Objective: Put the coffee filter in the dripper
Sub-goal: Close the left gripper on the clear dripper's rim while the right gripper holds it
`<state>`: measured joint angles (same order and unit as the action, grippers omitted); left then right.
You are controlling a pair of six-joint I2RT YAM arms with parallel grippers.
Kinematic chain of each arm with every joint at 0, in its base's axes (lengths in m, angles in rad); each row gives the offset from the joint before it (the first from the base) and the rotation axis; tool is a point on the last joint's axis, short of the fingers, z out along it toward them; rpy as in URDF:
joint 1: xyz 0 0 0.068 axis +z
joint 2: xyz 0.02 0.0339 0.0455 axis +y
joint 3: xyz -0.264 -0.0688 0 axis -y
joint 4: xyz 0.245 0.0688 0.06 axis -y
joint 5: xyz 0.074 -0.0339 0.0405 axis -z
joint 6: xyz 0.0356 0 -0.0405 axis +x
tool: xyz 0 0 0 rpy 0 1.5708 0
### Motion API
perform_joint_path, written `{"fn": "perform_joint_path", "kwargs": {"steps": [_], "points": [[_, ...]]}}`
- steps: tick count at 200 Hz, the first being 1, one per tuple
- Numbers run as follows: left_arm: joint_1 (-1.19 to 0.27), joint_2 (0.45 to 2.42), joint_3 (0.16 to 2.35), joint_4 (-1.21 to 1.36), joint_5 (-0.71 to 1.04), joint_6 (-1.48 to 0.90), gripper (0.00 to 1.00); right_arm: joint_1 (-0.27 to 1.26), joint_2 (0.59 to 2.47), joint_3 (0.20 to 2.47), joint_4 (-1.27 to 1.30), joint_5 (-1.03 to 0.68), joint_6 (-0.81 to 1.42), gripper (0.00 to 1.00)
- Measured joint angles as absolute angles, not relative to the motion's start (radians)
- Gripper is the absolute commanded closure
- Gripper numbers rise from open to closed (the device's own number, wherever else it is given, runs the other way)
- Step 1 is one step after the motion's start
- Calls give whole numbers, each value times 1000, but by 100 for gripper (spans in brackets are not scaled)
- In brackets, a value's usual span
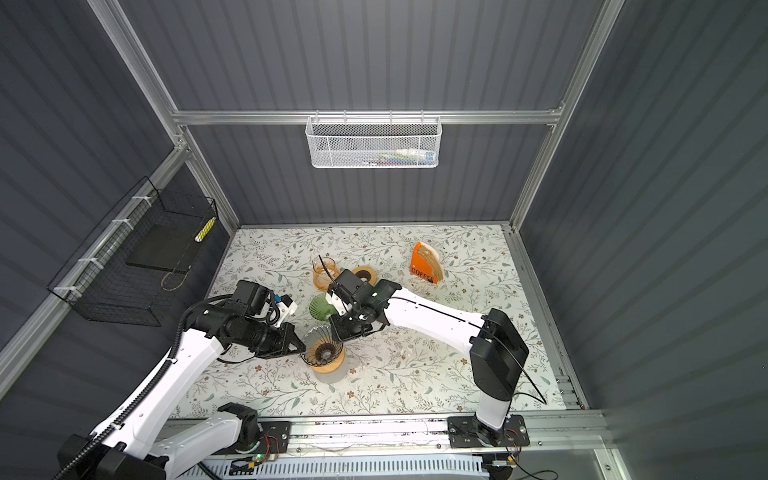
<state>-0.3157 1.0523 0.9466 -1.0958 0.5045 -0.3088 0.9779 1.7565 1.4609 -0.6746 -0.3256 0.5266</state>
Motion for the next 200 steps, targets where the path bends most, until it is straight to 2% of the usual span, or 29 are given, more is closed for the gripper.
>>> {"fn": "perform_joint_path", "kwargs": {"steps": [77,200], "points": [[-316,1058,940,-1068,506,-329,100,978,1765,1473,-701,-325,525,100],[-320,1078,912,-1015,502,-358,100,963,1789,1483,-704,-331,537,100]]}}
